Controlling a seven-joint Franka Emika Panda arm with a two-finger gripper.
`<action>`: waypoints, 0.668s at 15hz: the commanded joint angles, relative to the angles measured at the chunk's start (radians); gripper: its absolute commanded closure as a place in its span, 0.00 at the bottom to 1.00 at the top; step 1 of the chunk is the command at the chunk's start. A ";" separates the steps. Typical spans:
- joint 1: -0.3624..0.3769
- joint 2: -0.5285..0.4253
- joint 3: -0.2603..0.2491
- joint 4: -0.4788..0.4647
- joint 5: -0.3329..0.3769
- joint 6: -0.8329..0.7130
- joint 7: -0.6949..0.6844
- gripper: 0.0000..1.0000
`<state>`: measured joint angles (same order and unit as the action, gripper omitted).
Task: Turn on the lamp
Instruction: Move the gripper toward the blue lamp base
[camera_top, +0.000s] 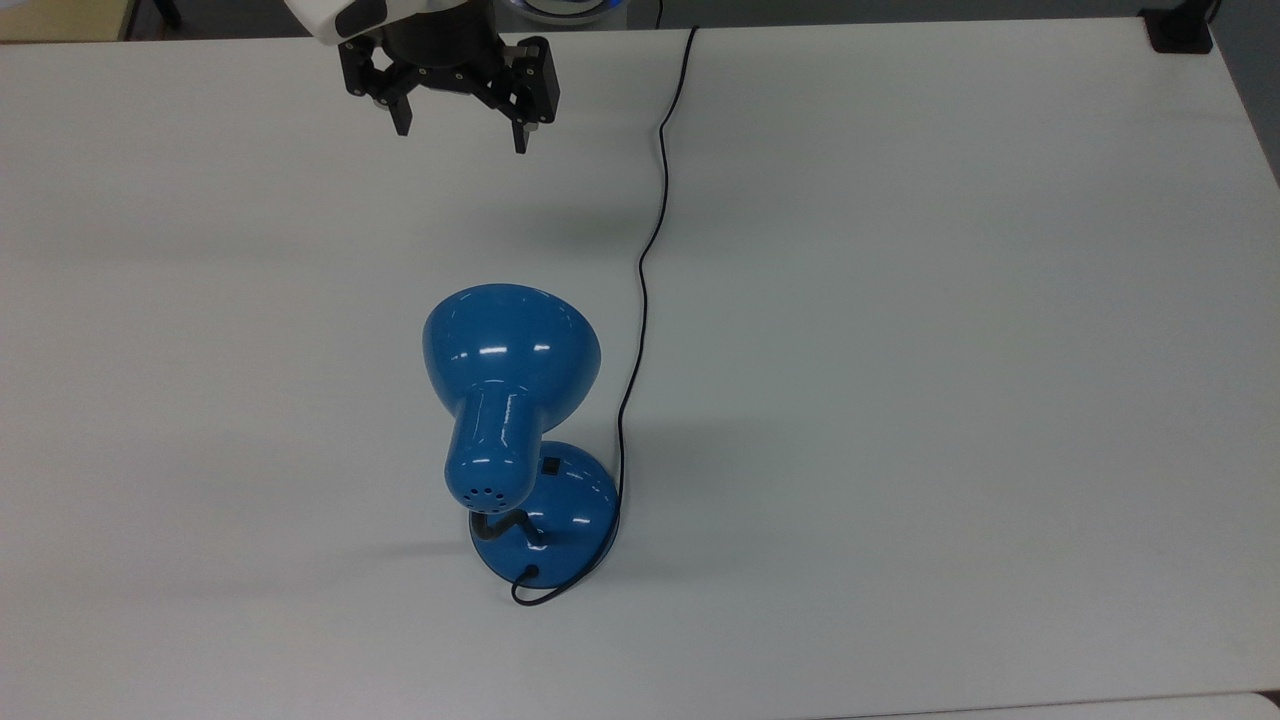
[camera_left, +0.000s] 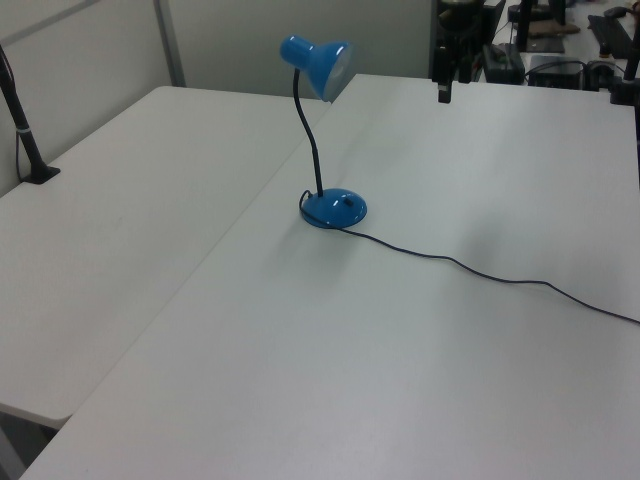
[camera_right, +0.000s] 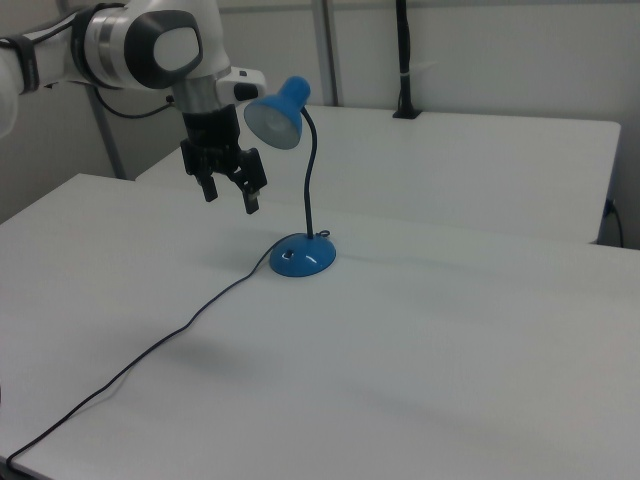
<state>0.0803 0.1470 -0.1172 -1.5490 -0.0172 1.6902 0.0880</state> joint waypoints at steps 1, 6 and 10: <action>0.010 -0.007 -0.004 -0.008 -0.009 -0.024 -0.007 0.00; 0.009 0.000 -0.004 -0.011 -0.006 -0.017 -0.084 0.16; 0.004 0.011 -0.007 -0.020 0.008 0.032 -0.232 1.00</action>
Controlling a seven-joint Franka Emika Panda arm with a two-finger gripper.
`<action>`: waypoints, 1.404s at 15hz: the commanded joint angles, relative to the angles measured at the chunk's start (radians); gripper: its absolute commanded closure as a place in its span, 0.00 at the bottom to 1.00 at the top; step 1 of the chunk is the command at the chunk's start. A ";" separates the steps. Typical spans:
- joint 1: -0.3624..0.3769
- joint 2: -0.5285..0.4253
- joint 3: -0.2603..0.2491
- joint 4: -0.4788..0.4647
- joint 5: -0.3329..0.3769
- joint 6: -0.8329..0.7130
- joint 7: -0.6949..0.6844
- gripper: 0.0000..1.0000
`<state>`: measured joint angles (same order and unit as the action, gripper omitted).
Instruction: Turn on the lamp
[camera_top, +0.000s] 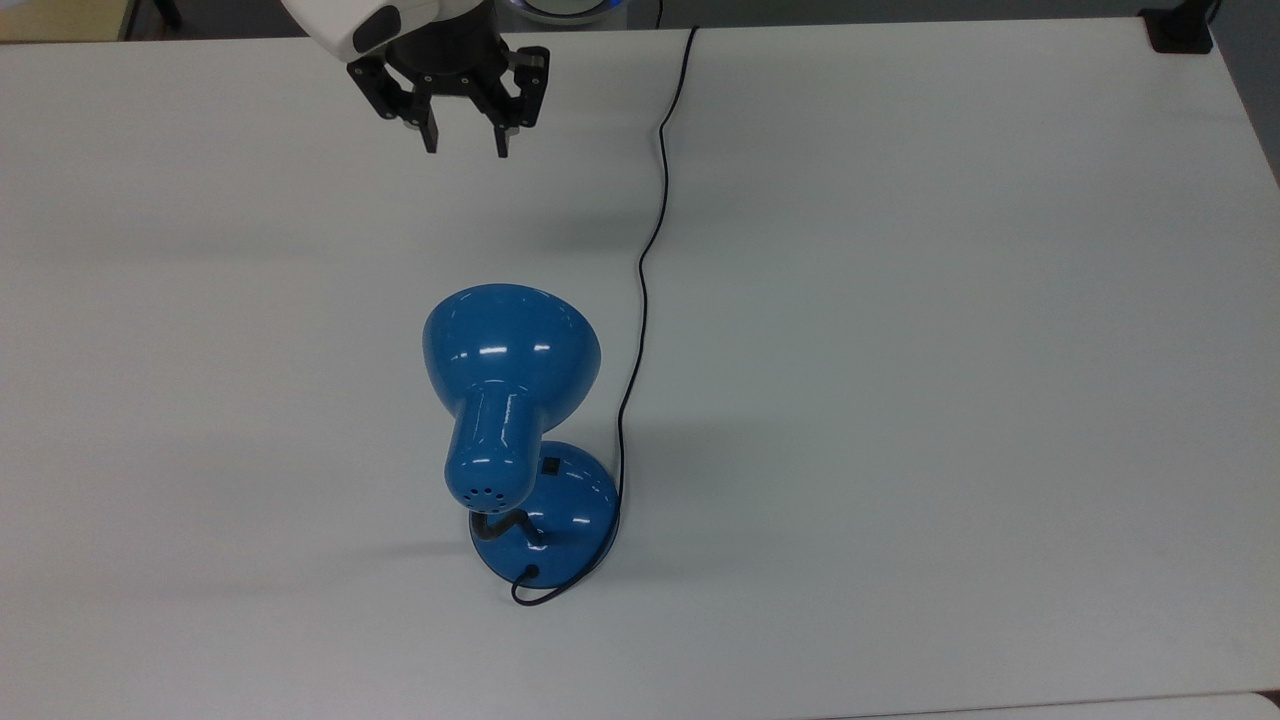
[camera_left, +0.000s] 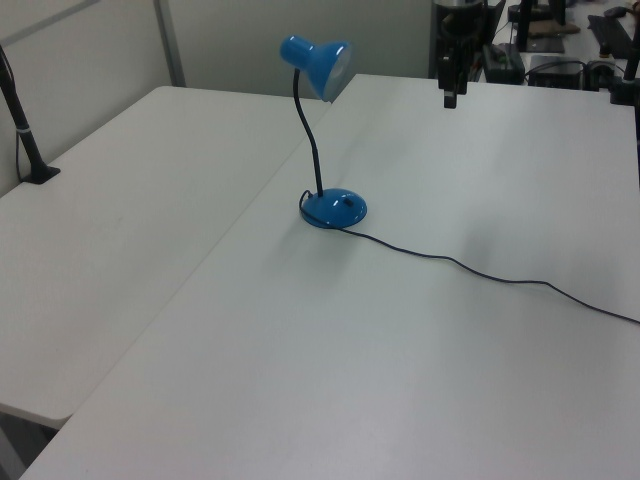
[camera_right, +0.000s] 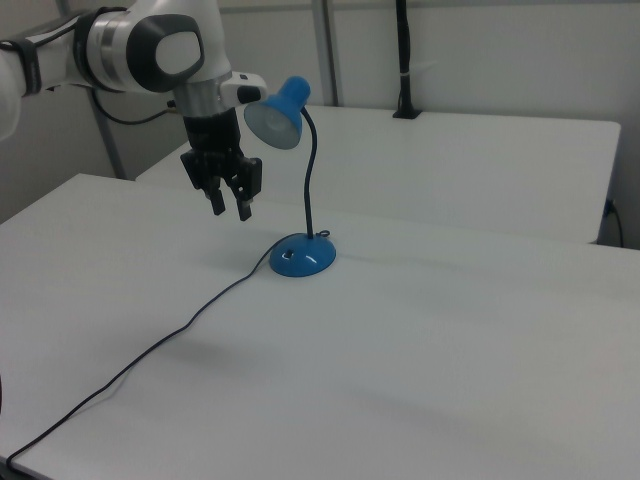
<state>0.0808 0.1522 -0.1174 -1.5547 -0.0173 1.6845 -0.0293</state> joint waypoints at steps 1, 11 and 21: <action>0.005 0.023 -0.008 -0.027 0.017 0.085 -0.121 1.00; 0.056 0.240 -0.008 -0.047 0.022 0.495 -0.040 1.00; 0.079 0.421 -0.011 0.001 0.002 0.768 0.077 1.00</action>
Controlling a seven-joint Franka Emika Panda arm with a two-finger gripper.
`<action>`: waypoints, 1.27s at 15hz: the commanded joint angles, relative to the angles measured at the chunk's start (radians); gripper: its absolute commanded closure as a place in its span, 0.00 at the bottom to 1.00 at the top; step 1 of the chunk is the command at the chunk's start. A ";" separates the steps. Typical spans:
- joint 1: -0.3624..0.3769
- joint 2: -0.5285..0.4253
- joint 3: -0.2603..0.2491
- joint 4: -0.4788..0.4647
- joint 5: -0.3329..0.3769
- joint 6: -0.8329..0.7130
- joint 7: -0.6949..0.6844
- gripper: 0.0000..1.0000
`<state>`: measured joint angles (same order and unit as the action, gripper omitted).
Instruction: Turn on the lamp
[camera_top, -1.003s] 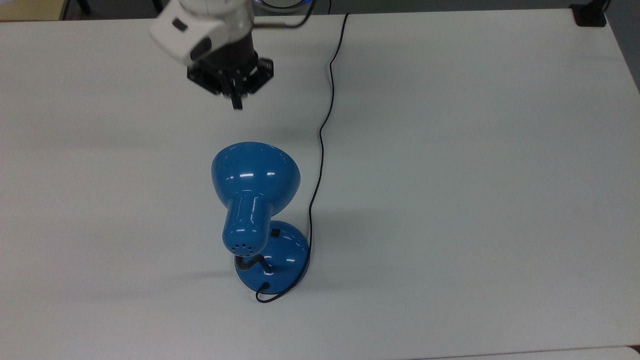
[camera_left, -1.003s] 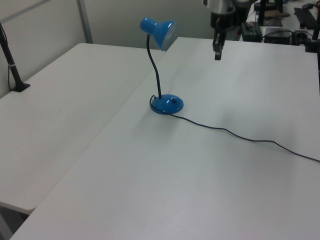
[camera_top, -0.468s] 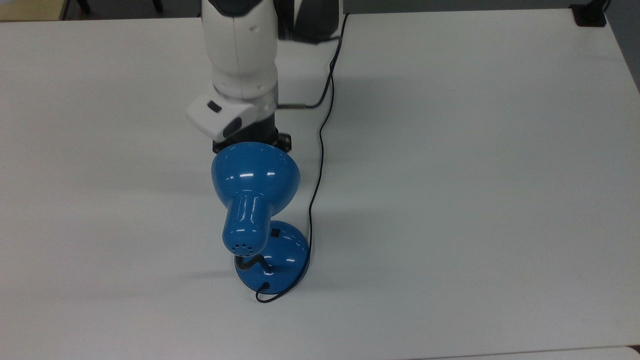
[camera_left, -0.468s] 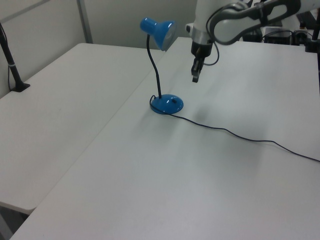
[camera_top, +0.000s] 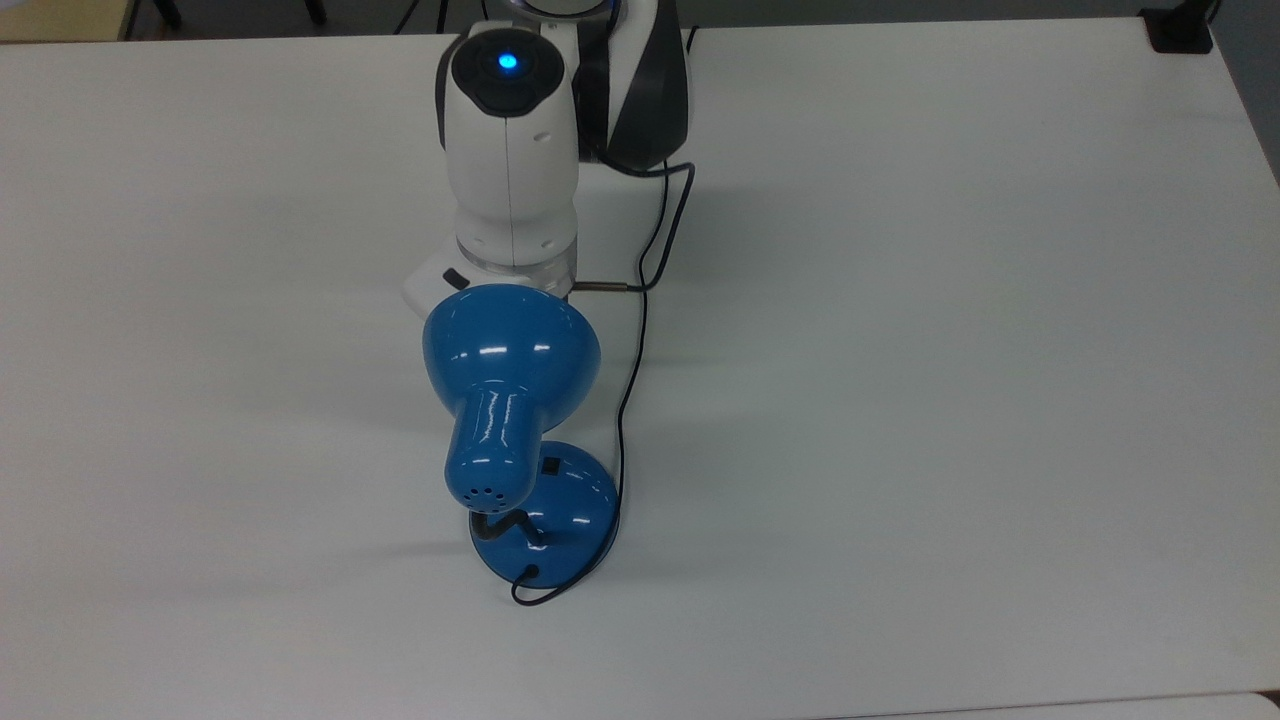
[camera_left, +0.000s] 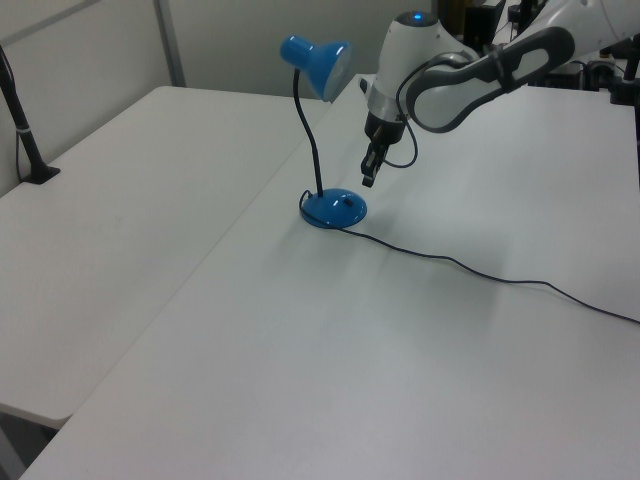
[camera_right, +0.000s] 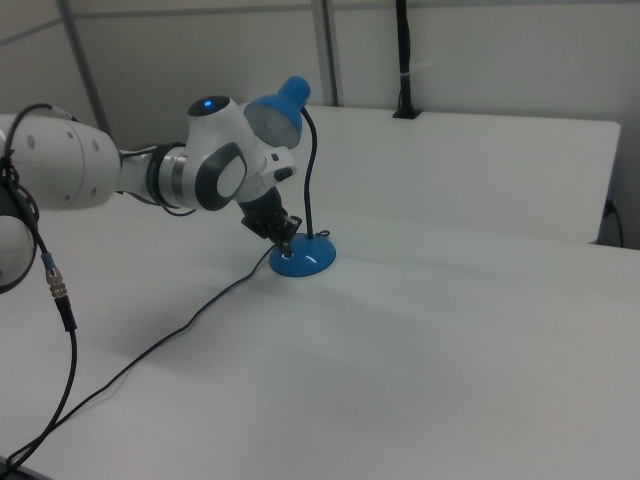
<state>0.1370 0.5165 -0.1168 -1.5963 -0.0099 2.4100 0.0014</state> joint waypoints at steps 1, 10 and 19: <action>0.024 0.068 -0.014 0.053 -0.005 0.046 0.054 1.00; 0.047 0.155 -0.017 0.163 -0.016 0.046 0.095 1.00; 0.047 0.181 -0.020 0.183 -0.033 0.055 0.111 1.00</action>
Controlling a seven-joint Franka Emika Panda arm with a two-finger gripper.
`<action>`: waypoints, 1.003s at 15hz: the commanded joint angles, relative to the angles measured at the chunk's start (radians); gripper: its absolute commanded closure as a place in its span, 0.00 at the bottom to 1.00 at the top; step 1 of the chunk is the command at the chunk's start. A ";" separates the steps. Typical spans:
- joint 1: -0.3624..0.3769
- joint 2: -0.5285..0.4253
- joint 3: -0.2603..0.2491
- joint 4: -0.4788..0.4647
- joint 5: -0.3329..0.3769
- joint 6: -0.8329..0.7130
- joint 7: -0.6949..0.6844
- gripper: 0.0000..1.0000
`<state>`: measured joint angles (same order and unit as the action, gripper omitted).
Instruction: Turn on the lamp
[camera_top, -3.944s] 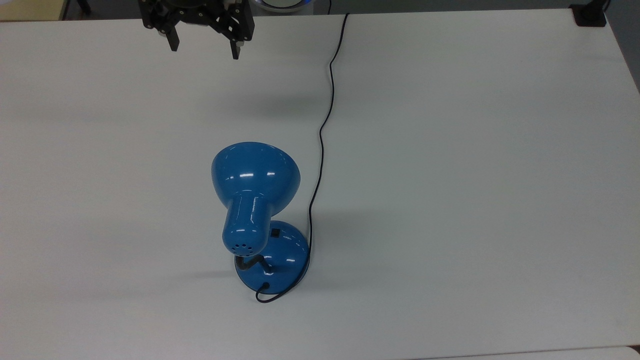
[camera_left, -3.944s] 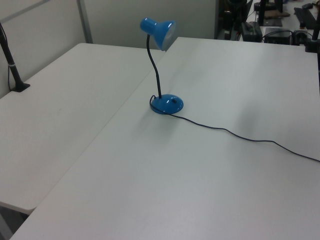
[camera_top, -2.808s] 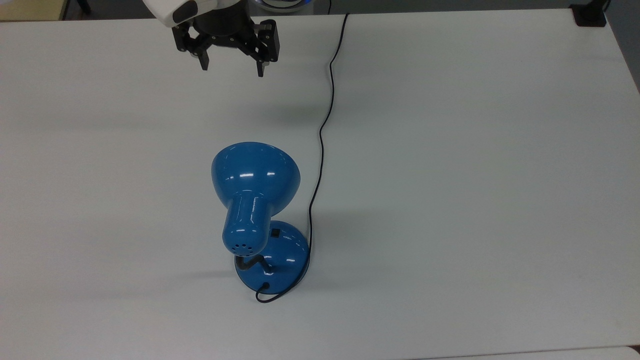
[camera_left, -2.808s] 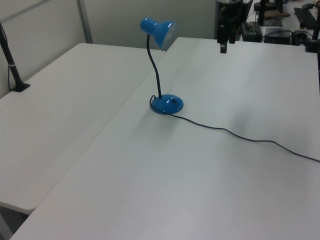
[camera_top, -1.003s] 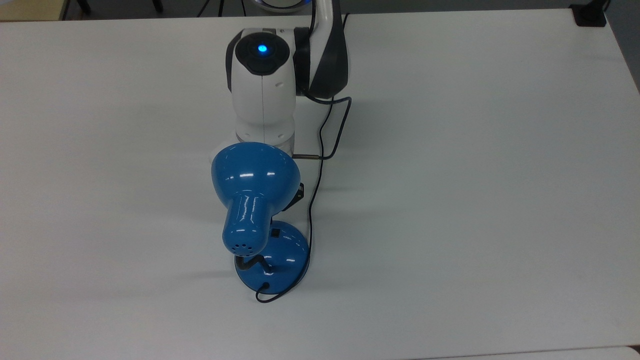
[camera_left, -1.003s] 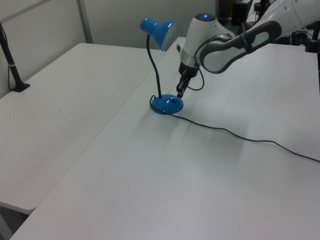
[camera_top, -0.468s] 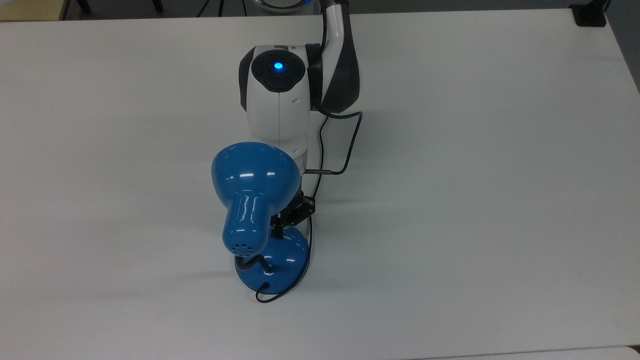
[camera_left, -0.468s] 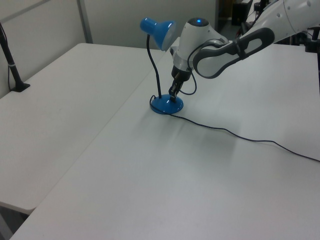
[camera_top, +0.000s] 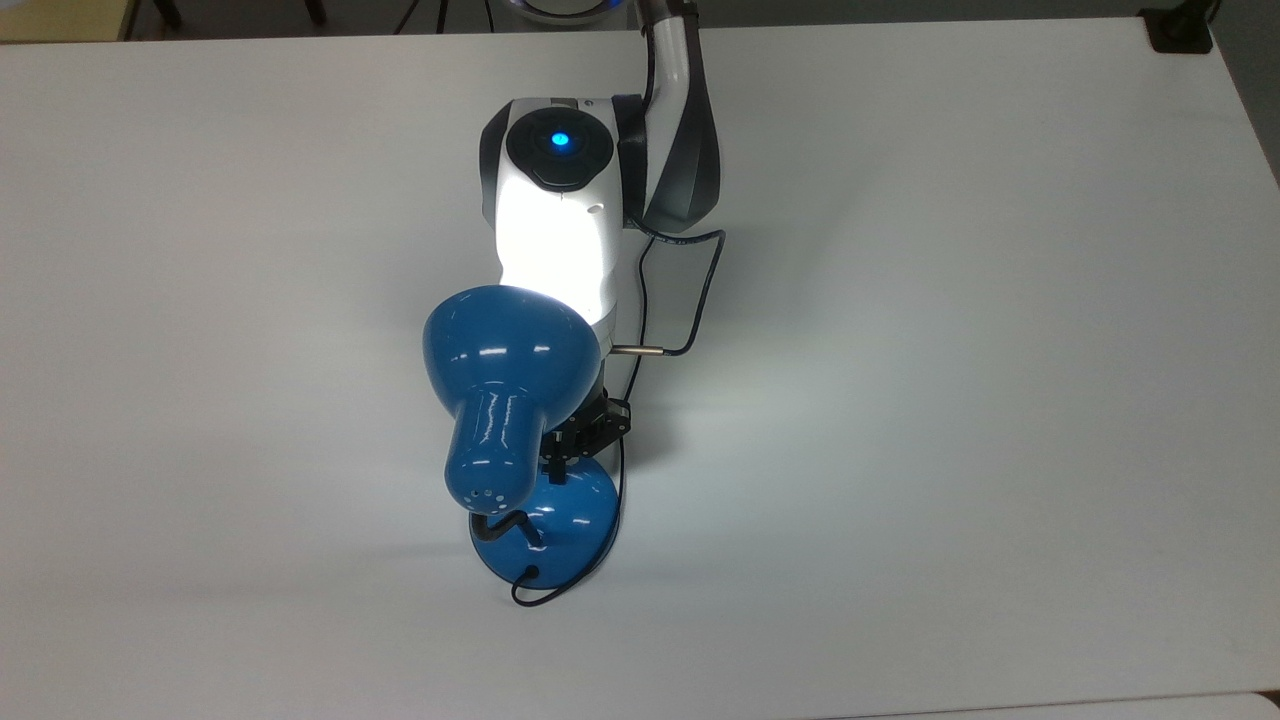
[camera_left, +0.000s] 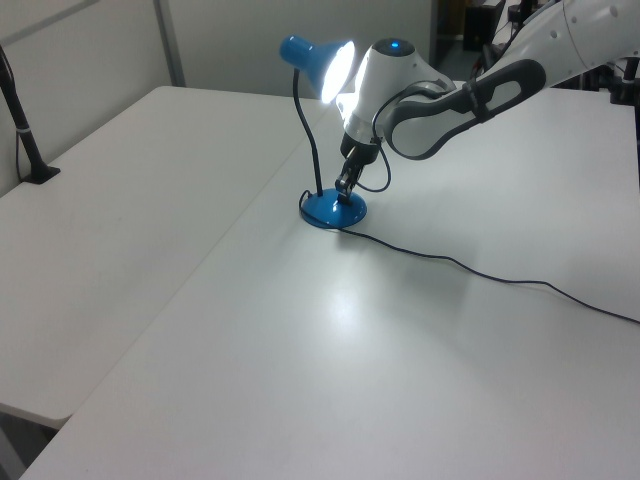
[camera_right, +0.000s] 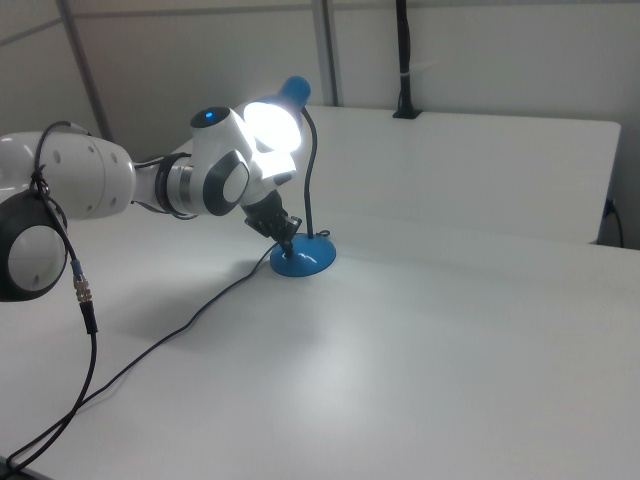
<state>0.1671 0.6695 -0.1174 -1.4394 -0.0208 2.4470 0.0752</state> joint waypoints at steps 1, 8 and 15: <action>0.015 0.010 -0.018 0.018 -0.027 0.017 0.035 1.00; -0.041 -0.440 0.027 -0.360 -0.025 -0.136 0.040 1.00; -0.061 -0.625 -0.002 -0.279 -0.022 -0.644 -0.057 0.00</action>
<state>0.1009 0.0794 -0.1101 -1.7116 -0.0336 1.9016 0.0765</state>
